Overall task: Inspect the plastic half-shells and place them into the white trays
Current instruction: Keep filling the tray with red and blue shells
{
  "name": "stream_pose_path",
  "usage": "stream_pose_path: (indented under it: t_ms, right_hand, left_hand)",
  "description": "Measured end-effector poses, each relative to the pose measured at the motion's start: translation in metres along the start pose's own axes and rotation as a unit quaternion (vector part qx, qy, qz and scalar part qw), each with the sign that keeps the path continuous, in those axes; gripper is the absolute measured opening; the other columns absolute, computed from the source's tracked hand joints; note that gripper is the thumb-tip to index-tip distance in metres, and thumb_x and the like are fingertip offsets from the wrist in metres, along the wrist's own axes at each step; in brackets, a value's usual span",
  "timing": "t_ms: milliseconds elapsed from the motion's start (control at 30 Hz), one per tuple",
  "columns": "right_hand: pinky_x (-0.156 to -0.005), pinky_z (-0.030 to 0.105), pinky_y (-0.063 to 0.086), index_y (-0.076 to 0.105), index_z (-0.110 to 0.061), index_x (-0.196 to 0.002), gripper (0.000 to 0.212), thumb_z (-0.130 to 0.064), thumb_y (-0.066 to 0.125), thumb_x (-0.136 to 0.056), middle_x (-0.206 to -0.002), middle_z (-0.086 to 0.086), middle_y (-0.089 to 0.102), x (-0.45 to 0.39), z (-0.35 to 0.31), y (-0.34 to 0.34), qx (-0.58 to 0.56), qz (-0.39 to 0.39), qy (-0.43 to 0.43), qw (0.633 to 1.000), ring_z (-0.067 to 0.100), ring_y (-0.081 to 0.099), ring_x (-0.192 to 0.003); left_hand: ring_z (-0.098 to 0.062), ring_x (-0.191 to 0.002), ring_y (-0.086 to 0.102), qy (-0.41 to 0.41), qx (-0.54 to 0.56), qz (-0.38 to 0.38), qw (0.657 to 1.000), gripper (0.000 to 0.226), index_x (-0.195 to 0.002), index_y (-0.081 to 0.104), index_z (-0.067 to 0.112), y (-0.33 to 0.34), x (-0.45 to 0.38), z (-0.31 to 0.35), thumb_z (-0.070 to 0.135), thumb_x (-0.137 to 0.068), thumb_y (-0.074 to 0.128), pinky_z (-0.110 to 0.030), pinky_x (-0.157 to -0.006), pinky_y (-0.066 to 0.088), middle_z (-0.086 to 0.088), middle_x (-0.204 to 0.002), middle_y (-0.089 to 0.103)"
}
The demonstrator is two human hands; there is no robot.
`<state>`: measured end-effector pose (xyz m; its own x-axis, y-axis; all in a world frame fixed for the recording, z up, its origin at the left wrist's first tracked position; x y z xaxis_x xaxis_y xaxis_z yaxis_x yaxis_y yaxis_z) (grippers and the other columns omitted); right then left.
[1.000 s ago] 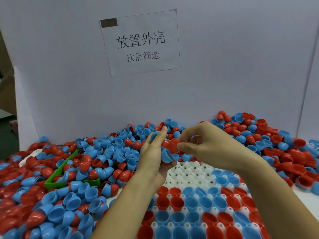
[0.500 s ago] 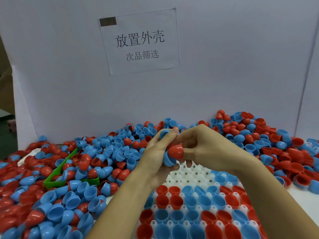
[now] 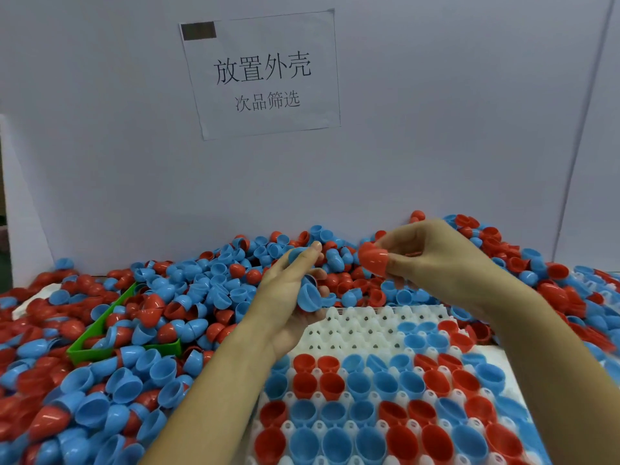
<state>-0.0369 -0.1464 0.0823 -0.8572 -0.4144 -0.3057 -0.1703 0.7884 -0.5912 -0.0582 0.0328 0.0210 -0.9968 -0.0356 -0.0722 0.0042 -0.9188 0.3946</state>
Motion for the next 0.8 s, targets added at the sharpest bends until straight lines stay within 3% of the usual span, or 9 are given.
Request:
stream_pose_path:
  t_ms: [67,167,267,333,433,667,733,800]
  right_hand:
    - [-0.057,0.019,0.053,0.076,-0.025,-0.086,0.005,-0.029,0.074,-0.088,-0.071,-0.008,0.074,-0.008,0.010,-0.002,0.136,0.005,0.010,0.991,0.005,0.068,-0.063]
    - [-0.071,0.033,0.060,0.079,-0.019,-0.088,0.013,-0.013,0.068,-0.086,-0.083,-0.001,0.075,-0.027,0.025,0.009,0.334,-0.040,0.039,0.941,0.016,0.068,-0.075]
    - [-0.074,0.034,0.061,0.077,-0.014,-0.097,0.012,-0.015,0.073,-0.085,-0.090,0.000,0.072,-0.034,0.050,0.035,0.427,-0.143,0.086,0.888,0.017,0.068,-0.080]
    - [-0.064,0.032,0.058,0.070,-0.012,-0.085,0.003,-0.012,0.073,-0.083,-0.083,0.000,0.065,-0.031,0.065,0.053,0.463,-0.187,0.099,0.861,0.018,0.064,-0.076]
    - [-0.050,0.025,0.042,0.053,-0.018,-0.069,0.022,0.000,0.059,-0.080,-0.074,-0.001,0.054,-0.029,0.077,0.064,0.493,-0.198,0.094,0.842,0.017,0.053,-0.064]
    - [-0.048,0.029,0.036,0.048,-0.012,-0.053,0.031,0.004,0.058,-0.078,-0.056,0.001,0.045,-0.026,0.080,0.060,0.457,-0.221,0.131,0.852,0.019,0.044,-0.054]
    - [-0.053,0.034,0.045,0.064,-0.003,-0.066,0.020,0.003,0.054,-0.082,-0.065,0.014,0.059,-0.022,0.077,0.055,0.434,-0.239,0.154,0.855,0.026,0.054,-0.062]
    - [-0.068,0.039,0.055,0.070,0.005,-0.104,0.027,0.004,0.051,-0.085,-0.104,0.023,0.070,-0.021,0.068,0.049,0.417,-0.234,0.164,0.863,0.032,0.066,-0.083]
  left_hand:
    - [-0.010,-0.055,0.060,0.003,-0.006,0.019,1.000,0.014,-0.079,0.068,0.026,-0.005,-0.001,0.002,0.037,-0.086,0.074,-0.024,-0.043,0.047,0.002,-0.069,0.063]
    - [-0.011,-0.058,0.059,0.006,-0.010,0.027,1.000,0.016,-0.072,0.072,0.030,-0.006,0.000,0.005,0.037,-0.086,0.074,-0.025,-0.043,0.046,0.002,-0.072,0.062]
    - [-0.012,-0.059,0.057,0.012,-0.015,0.020,1.000,0.024,-0.063,0.072,0.033,-0.003,0.000,0.008,0.036,-0.087,0.075,-0.025,-0.042,0.043,0.001,-0.073,0.062]
    - [-0.012,-0.058,0.057,0.012,-0.014,0.018,1.000,0.027,-0.062,0.071,0.033,-0.002,0.001,0.009,0.035,-0.088,0.074,-0.024,-0.042,0.043,0.001,-0.072,0.062]
    - [-0.012,-0.060,0.054,0.016,-0.016,0.017,1.000,0.024,-0.066,0.068,0.029,-0.002,0.002,0.011,0.035,-0.089,0.073,-0.024,-0.042,0.041,-0.002,-0.076,0.058]
    - [-0.014,-0.063,0.054,0.014,-0.018,0.019,1.000,0.020,-0.070,0.070,0.029,-0.001,0.003,0.012,0.033,-0.089,0.073,-0.024,-0.042,0.042,-0.003,-0.080,0.058]
    - [-0.014,-0.063,0.054,0.010,-0.013,0.015,1.000,0.023,-0.066,0.071,0.031,0.000,0.004,0.012,0.033,-0.089,0.073,-0.024,-0.042,0.042,-0.003,-0.080,0.059]
    - [-0.013,-0.062,0.055,0.005,-0.013,0.014,1.000,0.026,-0.063,0.072,0.032,-0.001,0.004,0.012,0.033,-0.089,0.073,-0.024,-0.042,0.042,-0.002,-0.080,0.059]
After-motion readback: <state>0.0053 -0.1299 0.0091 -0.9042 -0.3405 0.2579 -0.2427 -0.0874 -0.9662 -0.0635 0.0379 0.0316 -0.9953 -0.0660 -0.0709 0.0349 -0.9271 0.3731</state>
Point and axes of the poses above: each hand's wrist, its own x-axis away from the middle knuckle, its own y-axis out of the palm, z = x × y, the point moved 5 cm from there along -x, towards the middle knuckle
